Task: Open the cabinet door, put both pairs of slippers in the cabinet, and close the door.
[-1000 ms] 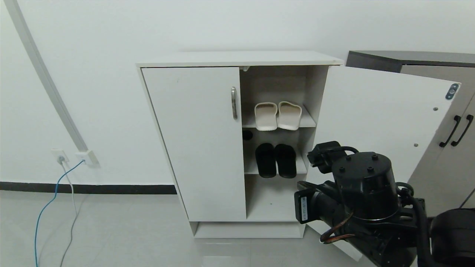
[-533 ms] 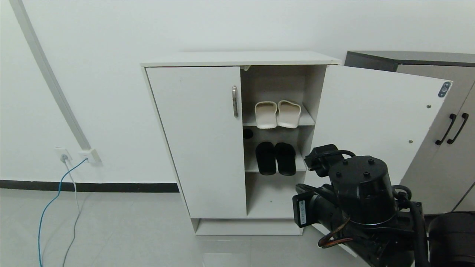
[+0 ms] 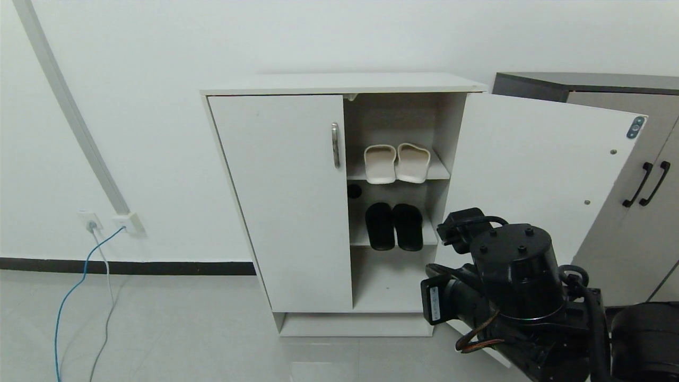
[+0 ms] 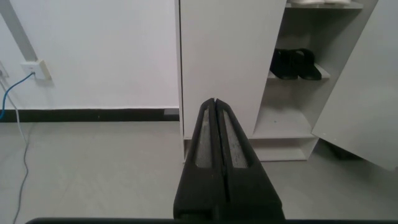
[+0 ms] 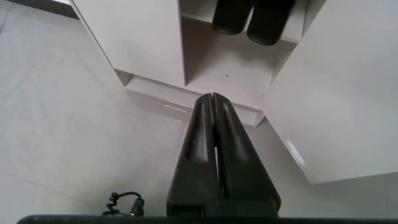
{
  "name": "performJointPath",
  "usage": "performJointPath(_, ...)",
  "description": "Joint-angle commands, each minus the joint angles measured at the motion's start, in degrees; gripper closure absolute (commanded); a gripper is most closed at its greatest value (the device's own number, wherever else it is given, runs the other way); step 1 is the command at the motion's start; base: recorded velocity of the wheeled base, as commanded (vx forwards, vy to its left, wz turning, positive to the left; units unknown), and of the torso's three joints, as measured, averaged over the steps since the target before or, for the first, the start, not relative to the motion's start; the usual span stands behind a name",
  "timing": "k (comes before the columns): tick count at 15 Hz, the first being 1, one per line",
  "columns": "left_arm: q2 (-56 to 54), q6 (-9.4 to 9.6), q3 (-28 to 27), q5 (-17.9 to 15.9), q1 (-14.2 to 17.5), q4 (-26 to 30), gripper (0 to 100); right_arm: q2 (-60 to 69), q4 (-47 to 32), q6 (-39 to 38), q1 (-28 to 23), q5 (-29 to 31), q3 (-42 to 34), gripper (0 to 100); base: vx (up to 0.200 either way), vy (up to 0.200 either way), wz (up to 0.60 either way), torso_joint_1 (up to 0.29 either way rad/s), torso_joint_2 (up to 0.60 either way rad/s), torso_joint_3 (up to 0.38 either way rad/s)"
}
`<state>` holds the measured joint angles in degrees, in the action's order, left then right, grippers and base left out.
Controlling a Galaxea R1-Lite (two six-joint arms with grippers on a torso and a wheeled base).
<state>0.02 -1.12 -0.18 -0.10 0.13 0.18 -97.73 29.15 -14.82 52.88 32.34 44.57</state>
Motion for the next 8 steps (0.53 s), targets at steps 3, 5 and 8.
performJointPath(3, 0.06, -0.02, 0.01, 0.01, 0.04, -0.01, 100, -0.09, 0.03, 0.15, 0.03, 0.09, -0.01, 100, 0.0, 0.0, 0.0, 0.0, 0.0, 0.0)
performJointPath(5, -0.02, -0.02, 0.01, 0.01, 0.04, -0.01, 100, -0.09, 0.03, 0.15, 0.03, 0.09, -0.01, 100, 0.0, 0.0, 0.0, 0.0, 0.0, 0.0)
performJointPath(8, 0.06, -0.02, 0.01, 0.01, 0.04, -0.01, 100, -0.18, 0.03, 0.23, 0.03, 0.09, -0.1, 100, 0.0, 0.0, 0.0, 0.004, -0.05, -0.061)
